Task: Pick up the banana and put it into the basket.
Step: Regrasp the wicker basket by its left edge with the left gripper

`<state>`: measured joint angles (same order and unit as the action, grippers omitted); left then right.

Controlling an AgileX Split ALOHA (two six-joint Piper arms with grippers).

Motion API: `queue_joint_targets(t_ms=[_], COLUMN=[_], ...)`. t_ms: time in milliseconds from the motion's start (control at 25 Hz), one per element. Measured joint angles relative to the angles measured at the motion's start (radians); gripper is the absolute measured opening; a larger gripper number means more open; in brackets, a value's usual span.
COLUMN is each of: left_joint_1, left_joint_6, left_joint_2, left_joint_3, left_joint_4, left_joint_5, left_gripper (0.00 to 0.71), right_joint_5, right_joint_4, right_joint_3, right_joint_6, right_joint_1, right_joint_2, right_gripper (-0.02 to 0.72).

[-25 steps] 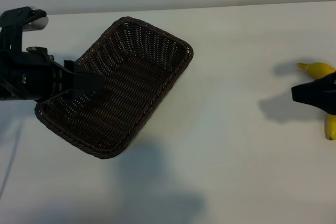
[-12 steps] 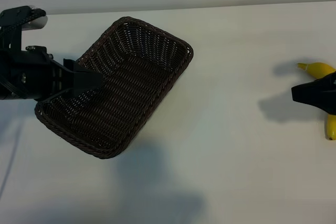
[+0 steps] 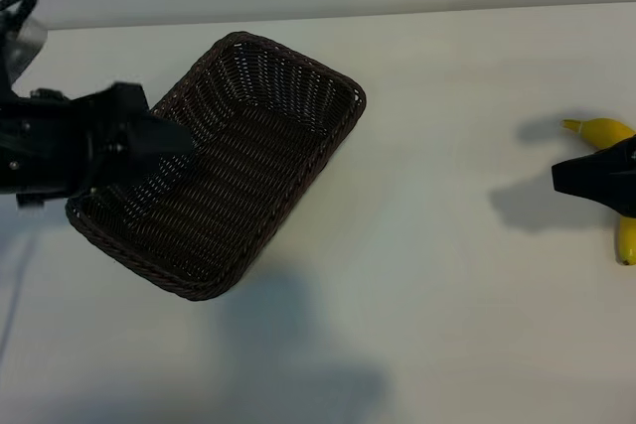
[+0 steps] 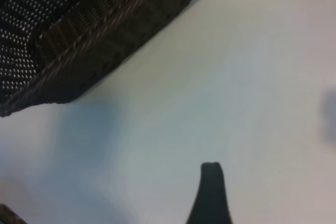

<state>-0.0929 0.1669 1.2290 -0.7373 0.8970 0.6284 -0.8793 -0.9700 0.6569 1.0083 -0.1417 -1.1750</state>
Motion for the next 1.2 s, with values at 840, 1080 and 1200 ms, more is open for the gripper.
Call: queue_joint_targets(t_ms=[840,1080,1200], left_joint_1=[0.000,0.000,0.000], left_joint_6=[-0.877,-0.912,-0.912], left_joint_2=[0.000,0.042,0.093], left_joint_3=[0.000,-0.001,-0.001], left_joint_4=[-0.543,-0.575,-0.575], left_joint_5=[0.258,0.252,0.215], left_gripper=[0.494,0.492,0.492], right_joint_5=[0.000,0.000,-0.009], right_joint_4=[0.000,0.000,0.000], right_joint_3=[0.000,0.000,0.000], right_joint_6=[-0.021,-0.022,-0.024], right_joint_1=[0.000,0.000,0.000], right_joint_2=[0.000,0.000,0.000], right_gripper=[0.584,0.584,0.584])
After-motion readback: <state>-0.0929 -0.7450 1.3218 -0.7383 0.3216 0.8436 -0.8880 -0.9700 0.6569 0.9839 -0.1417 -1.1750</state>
